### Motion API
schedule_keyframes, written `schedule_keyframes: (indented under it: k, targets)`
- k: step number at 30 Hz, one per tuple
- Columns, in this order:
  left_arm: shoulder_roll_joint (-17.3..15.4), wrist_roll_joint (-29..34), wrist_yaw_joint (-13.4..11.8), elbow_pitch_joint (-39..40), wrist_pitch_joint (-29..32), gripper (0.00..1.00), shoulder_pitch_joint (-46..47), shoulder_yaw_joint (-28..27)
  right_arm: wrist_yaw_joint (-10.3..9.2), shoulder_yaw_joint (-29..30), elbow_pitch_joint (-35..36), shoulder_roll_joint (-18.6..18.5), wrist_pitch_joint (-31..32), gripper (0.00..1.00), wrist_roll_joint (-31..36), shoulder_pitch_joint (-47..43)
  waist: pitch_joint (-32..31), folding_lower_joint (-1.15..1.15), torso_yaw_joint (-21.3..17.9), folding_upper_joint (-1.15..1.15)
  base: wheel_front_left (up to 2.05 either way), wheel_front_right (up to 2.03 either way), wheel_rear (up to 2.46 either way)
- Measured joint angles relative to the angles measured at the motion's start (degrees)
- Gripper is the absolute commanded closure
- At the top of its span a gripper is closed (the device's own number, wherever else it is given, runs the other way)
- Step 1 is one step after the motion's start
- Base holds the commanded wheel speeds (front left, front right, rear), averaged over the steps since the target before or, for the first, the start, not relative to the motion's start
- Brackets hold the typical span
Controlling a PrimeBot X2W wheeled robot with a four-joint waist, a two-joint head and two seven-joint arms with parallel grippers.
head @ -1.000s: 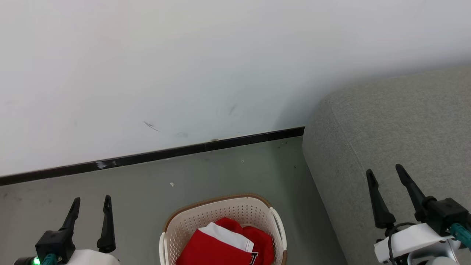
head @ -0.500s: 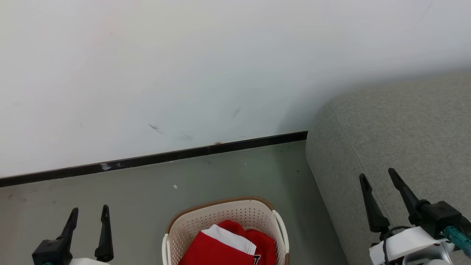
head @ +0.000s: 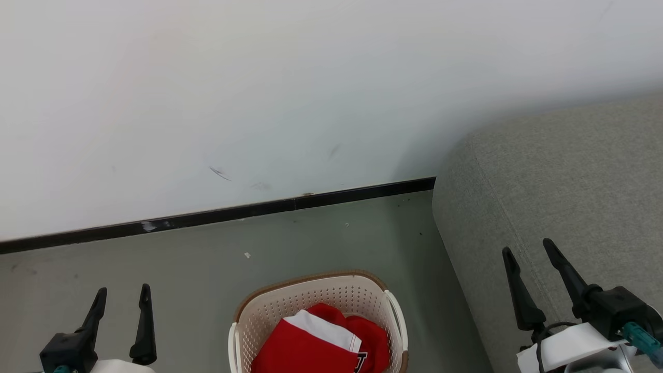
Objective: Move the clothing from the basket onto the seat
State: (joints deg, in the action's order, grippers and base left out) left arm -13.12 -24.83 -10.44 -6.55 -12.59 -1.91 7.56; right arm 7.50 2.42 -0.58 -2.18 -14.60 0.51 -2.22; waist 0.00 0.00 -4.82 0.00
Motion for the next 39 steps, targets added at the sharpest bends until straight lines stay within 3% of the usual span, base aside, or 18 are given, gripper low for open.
schedule_keyframes:
  k: [11,18,39]
  targets:
    - [-2.19,0.93,0.25,0.62,3.08,0.0,0.25,1.99,0.01,-3.2,1.02,0.0,0.48,0.0,0.21,0.18,2.57,0.0,0.16,0.0,0.0,0.0,0.0]
    - [-4.72,4.58,3.5,0.46,6.53,0.0,5.24,7.55,0.01,-5.35,1.92,0.0,1.04,0.0,0.68,0.52,5.09,0.0,0.18,0.0,0.0,0.0,0.0]
    - [-2.81,12.72,14.17,-9.2,12.61,0.0,20.02,22.54,0.01,-4.75,6.89,-0.05,1.48,0.0,0.69,6.31,16.69,0.0,-1.12,0.0,0.0,0.0,0.0]
